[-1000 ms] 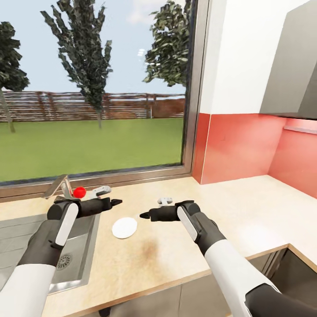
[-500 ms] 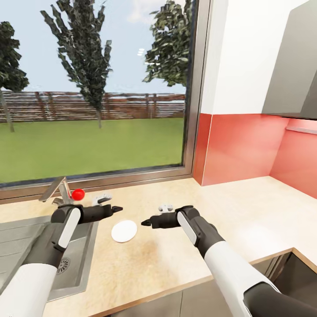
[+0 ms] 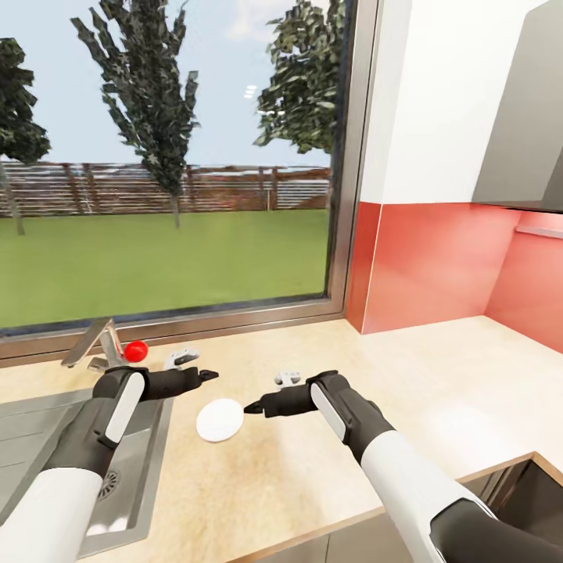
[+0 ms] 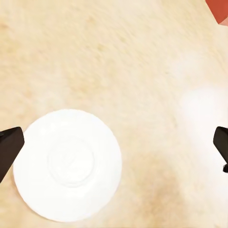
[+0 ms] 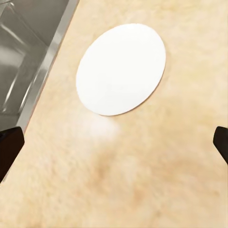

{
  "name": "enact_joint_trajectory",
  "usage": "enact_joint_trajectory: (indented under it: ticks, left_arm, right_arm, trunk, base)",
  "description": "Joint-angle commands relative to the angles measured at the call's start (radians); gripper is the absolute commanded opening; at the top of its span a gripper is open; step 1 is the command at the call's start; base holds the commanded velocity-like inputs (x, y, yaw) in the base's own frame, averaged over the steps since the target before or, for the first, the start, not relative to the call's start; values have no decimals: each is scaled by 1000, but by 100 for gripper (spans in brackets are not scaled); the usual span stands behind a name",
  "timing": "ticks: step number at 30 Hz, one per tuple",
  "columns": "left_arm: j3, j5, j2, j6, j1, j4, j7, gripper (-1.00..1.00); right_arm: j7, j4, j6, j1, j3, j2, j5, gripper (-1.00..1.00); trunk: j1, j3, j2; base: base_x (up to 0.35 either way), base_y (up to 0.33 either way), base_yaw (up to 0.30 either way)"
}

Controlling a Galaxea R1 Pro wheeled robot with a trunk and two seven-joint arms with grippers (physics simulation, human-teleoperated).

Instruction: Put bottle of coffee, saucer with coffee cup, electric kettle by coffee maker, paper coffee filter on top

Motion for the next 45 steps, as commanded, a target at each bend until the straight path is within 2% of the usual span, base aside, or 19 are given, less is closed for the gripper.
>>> enact_joint_trajectory:
  ticks: [1, 9, 28, 35, 45]
  left_arm:
    - [2, -9, 0, 4, 0, 0, -10, 100]
    - [4, -7, -2, 5, 25, -1, -10, 100]
    - [4, -7, -2, 5, 27, -1, -10, 100]
    - [3, -7, -3, 4, 27, -1, -11, 100]
    - [4, -7, -23, -7, 27, -2, -13, 100]
  right_arm:
    - [3, 1, 3, 0, 1, 0, 2, 100]
    - [5, 9, 3, 0, 4, 0, 2, 100]
    - [3, 8, 3, 0, 4, 0, 2, 100]
    - [3, 8, 3, 0, 4, 0, 2, 100]
    - [3, 8, 3, 0, 3, 0, 2, 100]
  trunk:
    - [0, 0, -1]
    - [0, -1, -1]
    - [0, -1, -1]
    - [0, -1, -1]
    - [0, -1, -1]
  base:
    - [13, 3, 0]
    - [52, 18, 2]
    - [3, 2, 34]
    - [0, 0, 218]
    - [18, 0, 258]
